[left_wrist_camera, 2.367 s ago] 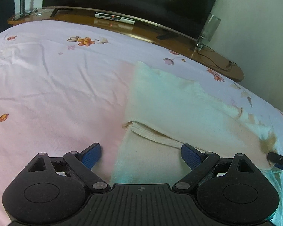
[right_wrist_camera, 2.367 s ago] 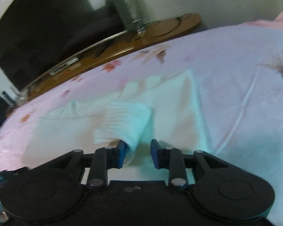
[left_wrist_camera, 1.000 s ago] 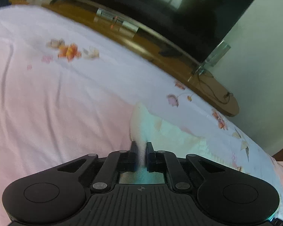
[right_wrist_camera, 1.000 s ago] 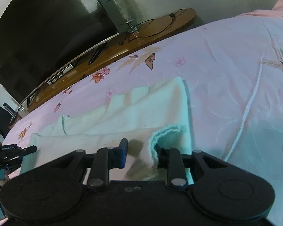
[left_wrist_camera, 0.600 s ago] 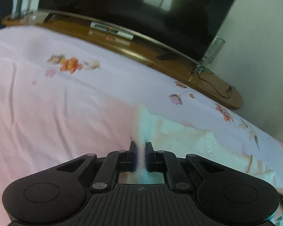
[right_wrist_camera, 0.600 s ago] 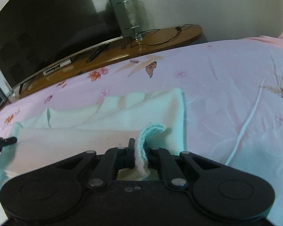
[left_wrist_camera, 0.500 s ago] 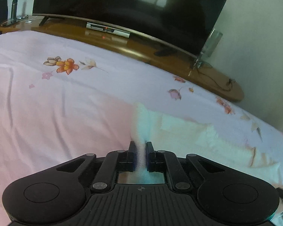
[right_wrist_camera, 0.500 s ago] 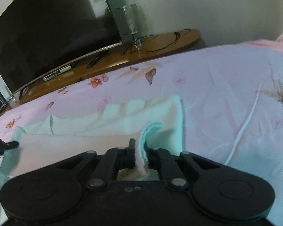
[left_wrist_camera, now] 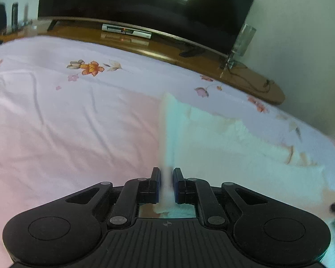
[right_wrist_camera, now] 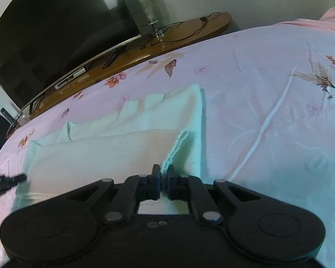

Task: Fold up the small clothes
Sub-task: 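Pinch and straighten the folded edge with the left tool, then release and lift both tools away from the folded sweater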

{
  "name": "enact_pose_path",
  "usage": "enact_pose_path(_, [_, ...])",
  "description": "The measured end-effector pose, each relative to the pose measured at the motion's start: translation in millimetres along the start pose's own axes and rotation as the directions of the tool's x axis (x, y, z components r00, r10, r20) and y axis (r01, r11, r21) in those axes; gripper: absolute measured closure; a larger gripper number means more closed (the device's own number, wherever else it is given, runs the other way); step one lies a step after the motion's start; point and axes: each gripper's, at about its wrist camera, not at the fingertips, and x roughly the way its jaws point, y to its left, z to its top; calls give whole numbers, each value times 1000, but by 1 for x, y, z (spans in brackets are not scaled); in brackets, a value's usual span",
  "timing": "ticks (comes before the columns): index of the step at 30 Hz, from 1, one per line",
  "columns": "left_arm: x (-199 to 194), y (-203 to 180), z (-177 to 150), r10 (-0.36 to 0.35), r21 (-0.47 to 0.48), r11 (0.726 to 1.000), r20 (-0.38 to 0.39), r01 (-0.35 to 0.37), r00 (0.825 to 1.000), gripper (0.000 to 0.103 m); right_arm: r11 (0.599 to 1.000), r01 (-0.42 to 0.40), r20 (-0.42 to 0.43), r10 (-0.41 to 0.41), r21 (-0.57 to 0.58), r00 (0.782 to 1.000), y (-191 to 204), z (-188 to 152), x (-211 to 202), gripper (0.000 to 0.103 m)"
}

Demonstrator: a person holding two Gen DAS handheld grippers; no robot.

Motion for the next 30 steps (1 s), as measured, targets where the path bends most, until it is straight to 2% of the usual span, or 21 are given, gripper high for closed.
enact_pose_path(2, [1,-2,-3,19,16,1000,12,-19,1000,92,990,117,16,-116,-81,993,4,-1,6,97])
enact_pose_path(5, [-11,-5,0,26,-1,1000,11,-26,1000,92,987,131,9,-130,-90,991,6,0,7,98])
enact_pose_path(6, [-20,-5,1,9,-12,1000,25,-9,1000,92,980,162,28,-160,-114,987,11,0,3,94])
enact_pose_path(7, [-30,-6,0,-6,-2,1000,42,6,999,92,973,190,61,-184,-128,981,15,0,-5,85])
enact_pose_path(8, [-36,-9,-2,-8,21,1000,50,7,999,92,972,198,91,-187,-130,978,17,0,-12,83])
enact_pose_path(9, [-39,-11,-5,-3,41,999,43,2,999,92,976,178,107,-166,-124,980,18,-1,-19,79])
enact_pose_path(12, [-26,-8,-15,38,38,999,-22,-38,999,92,982,133,112,-117,-137,987,24,-2,-24,79])
enact_pose_path(15, [-32,-6,-18,51,3,999,-32,-51,998,91,979,135,-5,-138,-154,990,28,-5,-2,82])
enact_pose_path(16, [-38,-6,-19,45,-8,999,-40,-46,998,91,980,135,-5,-137,-143,991,28,-6,-3,82])
enact_pose_path(20, [-78,-6,-30,7,25,1000,-47,-6,999,91,989,74,41,-70,-124,997,31,-9,-43,77])
enact_pose_path(24, [-117,4,-46,-9,19,1000,-83,10,997,90,992,49,71,-40,-121,997,31,-23,-93,73])
enact_pose_path(25, [-127,6,-52,-13,19,1000,-92,14,996,86,991,49,71,-40,-124,997,30,-30,-104,70])
enact_pose_path(26, [-136,8,-58,-9,26,1000,-96,11,995,63,990,47,65,-39,-131,997,30,-36,-114,69])
enact_pose_path(27, [-148,9,-66,8,36,999,-97,-5,995,24,989,49,61,-41,-139,997,30,-44,-125,68])
enact_pose_path(28, [-157,11,-72,28,40,999,-82,-25,996,11,988,54,57,-46,-146,997,30,-52,-135,67])
enact_pose_path(30, [-182,13,-90,44,65,997,-21,-43,999,8,987,59,42,-53,-150,998,30,-71,-153,66])
